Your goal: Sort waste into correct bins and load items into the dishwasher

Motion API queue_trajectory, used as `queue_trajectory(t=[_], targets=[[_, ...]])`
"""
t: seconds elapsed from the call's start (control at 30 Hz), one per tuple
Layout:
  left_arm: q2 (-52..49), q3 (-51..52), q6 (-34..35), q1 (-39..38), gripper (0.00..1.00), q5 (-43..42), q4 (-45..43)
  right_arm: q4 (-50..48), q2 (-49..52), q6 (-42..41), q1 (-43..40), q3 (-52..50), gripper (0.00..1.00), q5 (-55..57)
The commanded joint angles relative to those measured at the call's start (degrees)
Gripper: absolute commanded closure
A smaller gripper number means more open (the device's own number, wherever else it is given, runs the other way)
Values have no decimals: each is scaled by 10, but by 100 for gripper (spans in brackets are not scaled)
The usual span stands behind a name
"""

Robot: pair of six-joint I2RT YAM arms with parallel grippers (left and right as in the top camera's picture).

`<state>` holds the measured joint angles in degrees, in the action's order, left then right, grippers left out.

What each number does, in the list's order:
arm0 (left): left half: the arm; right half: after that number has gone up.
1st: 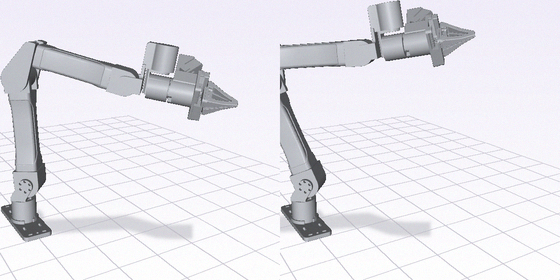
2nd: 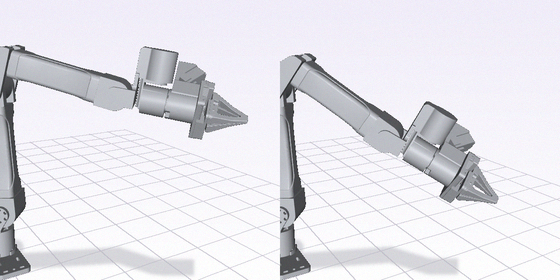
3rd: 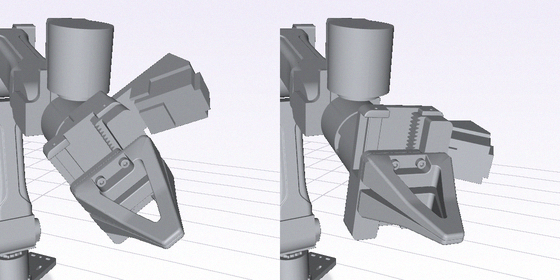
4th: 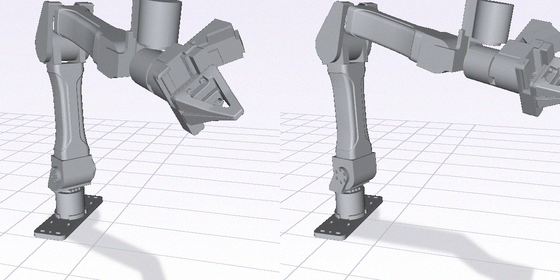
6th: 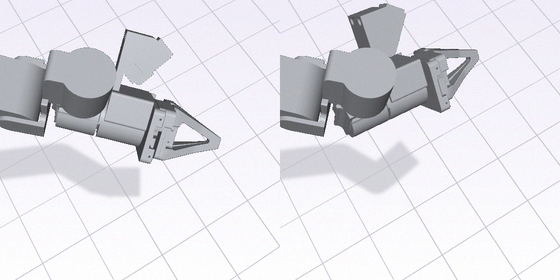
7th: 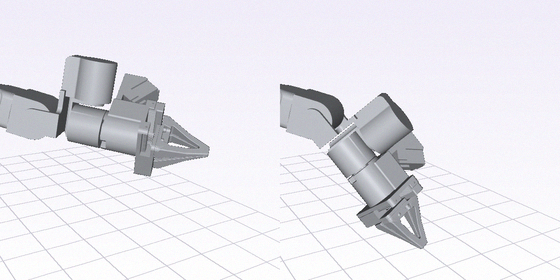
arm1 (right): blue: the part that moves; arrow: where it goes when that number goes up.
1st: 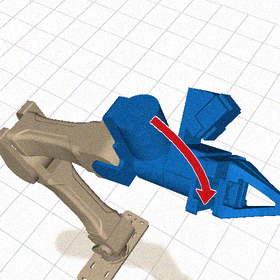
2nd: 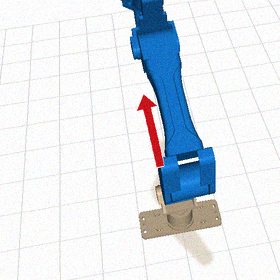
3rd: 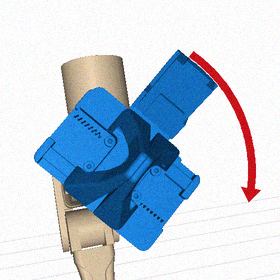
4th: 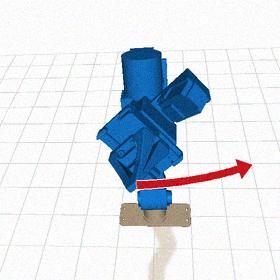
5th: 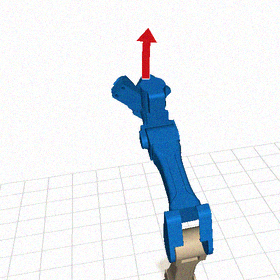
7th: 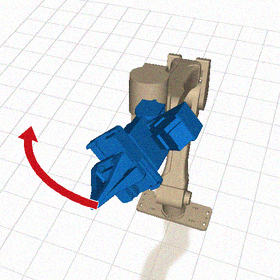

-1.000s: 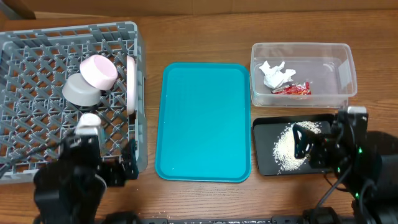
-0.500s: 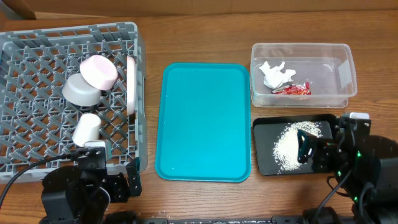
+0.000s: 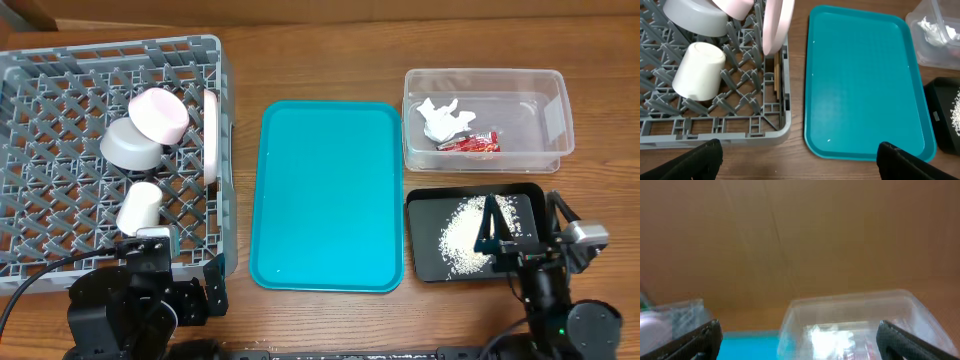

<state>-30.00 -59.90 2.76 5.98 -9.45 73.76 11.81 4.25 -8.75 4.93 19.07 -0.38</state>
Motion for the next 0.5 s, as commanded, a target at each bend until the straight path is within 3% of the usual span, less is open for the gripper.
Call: queue_trajectory(t=[0.0,0.07,0.13,0.27,0.47], targets=[[4,1,-11,-4,0,-9,-2,-121,-39,2,-20,-100,0,-42],[4,1,-11,-4,0,-9,-2,-202,-41,2,-24,-156,0,-44],[4,1,-11,-4,0,-9,-2,-214,-41,2,-24,-187,0,-32],[4,1,-11,-4,0,-9,-2,-82,-40,2,-24,-186,0,-23],[4,1,-11,-4,0,-9,-2,-70,-35,2,-24,-185,0,-16]])
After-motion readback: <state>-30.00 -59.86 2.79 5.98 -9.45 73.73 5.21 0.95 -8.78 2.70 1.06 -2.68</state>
